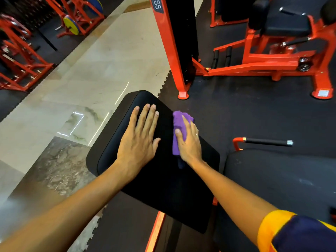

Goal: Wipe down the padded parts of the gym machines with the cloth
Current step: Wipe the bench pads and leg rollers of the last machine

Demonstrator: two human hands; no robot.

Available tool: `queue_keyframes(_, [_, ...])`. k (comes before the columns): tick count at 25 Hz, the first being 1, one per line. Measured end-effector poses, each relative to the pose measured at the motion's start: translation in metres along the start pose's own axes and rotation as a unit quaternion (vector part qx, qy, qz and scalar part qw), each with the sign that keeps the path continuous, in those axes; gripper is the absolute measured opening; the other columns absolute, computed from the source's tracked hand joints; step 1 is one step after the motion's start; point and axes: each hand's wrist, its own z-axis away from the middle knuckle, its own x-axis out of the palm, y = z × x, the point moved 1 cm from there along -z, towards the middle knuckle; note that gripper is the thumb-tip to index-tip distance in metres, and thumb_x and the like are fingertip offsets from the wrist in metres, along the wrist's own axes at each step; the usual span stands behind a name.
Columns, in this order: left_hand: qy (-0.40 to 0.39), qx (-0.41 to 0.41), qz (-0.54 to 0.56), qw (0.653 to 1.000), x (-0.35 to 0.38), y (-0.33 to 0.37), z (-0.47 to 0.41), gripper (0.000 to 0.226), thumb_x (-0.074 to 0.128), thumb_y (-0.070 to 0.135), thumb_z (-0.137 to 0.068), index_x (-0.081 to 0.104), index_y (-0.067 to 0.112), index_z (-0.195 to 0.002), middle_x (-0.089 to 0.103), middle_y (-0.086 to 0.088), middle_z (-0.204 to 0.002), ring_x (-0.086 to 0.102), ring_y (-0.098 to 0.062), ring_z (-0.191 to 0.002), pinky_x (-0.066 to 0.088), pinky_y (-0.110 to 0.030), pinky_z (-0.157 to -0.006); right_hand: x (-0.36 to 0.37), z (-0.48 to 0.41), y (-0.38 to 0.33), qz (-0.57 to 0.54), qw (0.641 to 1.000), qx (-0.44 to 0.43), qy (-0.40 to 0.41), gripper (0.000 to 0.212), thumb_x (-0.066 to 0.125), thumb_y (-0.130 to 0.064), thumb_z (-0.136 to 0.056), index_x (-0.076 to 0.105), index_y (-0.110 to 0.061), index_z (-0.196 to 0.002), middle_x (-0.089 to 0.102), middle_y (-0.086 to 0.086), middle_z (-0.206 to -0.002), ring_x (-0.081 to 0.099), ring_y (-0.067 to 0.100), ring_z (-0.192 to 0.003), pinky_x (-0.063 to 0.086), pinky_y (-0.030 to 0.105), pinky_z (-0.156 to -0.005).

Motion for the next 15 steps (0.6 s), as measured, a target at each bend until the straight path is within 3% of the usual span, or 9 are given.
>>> queue_keyframes(3, [-0.006, 0.004, 0.001, 1.000, -0.002, 0.000, 0.000, 0.081, 0.003, 0.053, -0.104, -0.019, -0.006, -0.154, -0.019, -0.028, -0.163, -0.015, -0.040, -0.154, -0.005, -0.056, -0.125, -0.015, -0.038, 0.018, 0.000, 0.974, 0.225, -0.003, 0.054, 0.031, -0.054, -0.106, 0.041, -0.031, -0.153, 0.045, 0.002, -0.155, 0.041, 0.029, -0.142, 0.035, 0.043, -0.111])
queue_keyframes(4, [-0.006, 0.004, 0.000, 1.000, -0.002, 0.001, 0.000, 0.080, 0.003, 0.053, -0.104, -0.018, -0.006, -0.154, -0.019, -0.028, -0.164, -0.014, -0.041, -0.154, -0.005, -0.056, -0.125, -0.019, -0.052, 0.007, 0.013, 0.976, 0.215, -0.012, 0.052, 0.030, -0.052, -0.106, 0.046, -0.028, -0.150, 0.050, 0.004, -0.151, 0.046, 0.031, -0.138, 0.037, 0.043, -0.109])
queue_keyframes(7, [-0.005, 0.003, 0.001, 1.000, -0.003, 0.000, 0.000, 0.080, 0.003, 0.052, -0.103, -0.018, -0.006, -0.154, -0.019, -0.028, -0.163, -0.015, -0.040, -0.154, -0.006, -0.057, -0.125, -0.020, -0.074, -0.048, 0.019, 0.999, 0.037, -0.028, 0.046, 0.033, -0.048, -0.108, 0.058, -0.026, -0.140, 0.062, 0.004, -0.141, 0.054, 0.033, -0.129, 0.042, 0.042, -0.104])
queue_keyframes(9, [-0.004, 0.004, 0.002, 1.000, -0.004, 0.001, -0.001, 0.080, 0.002, 0.052, -0.103, -0.017, -0.006, -0.155, -0.020, -0.029, -0.163, -0.015, -0.041, -0.153, -0.008, -0.057, -0.124, -0.019, -0.082, -0.064, 0.007, 0.999, -0.003, -0.053, 0.048, 0.033, -0.054, -0.107, 0.060, -0.031, -0.138, 0.063, 0.003, -0.139, 0.055, 0.034, -0.128, 0.044, 0.044, -0.104])
queue_keyframes(12, [-0.004, 0.003, 0.000, 1.000, -0.004, 0.000, -0.002, 0.080, 0.004, 0.052, -0.104, -0.016, -0.006, -0.155, -0.019, -0.029, -0.163, -0.015, -0.041, -0.153, -0.009, -0.058, -0.124, -0.022, -0.093, -0.037, 0.034, 0.988, 0.087, -0.120, 0.053, 0.030, -0.063, -0.104, 0.052, -0.039, -0.146, 0.058, 0.007, -0.146, 0.051, 0.036, -0.133, 0.040, 0.046, -0.110])
queue_keyframes(15, [-0.006, 0.005, 0.003, 1.000, -0.003, 0.000, -0.002, 0.081, 0.003, 0.053, -0.104, -0.017, -0.006, -0.155, -0.018, -0.028, -0.164, -0.015, -0.042, -0.153, -0.009, -0.057, -0.124, -0.033, -0.093, 0.006, 0.108, 0.952, 0.229, -0.173, 0.058, 0.025, -0.061, -0.102, 0.047, -0.037, -0.150, 0.050, 0.012, -0.152, 0.046, 0.038, -0.137, 0.035, 0.048, -0.112])
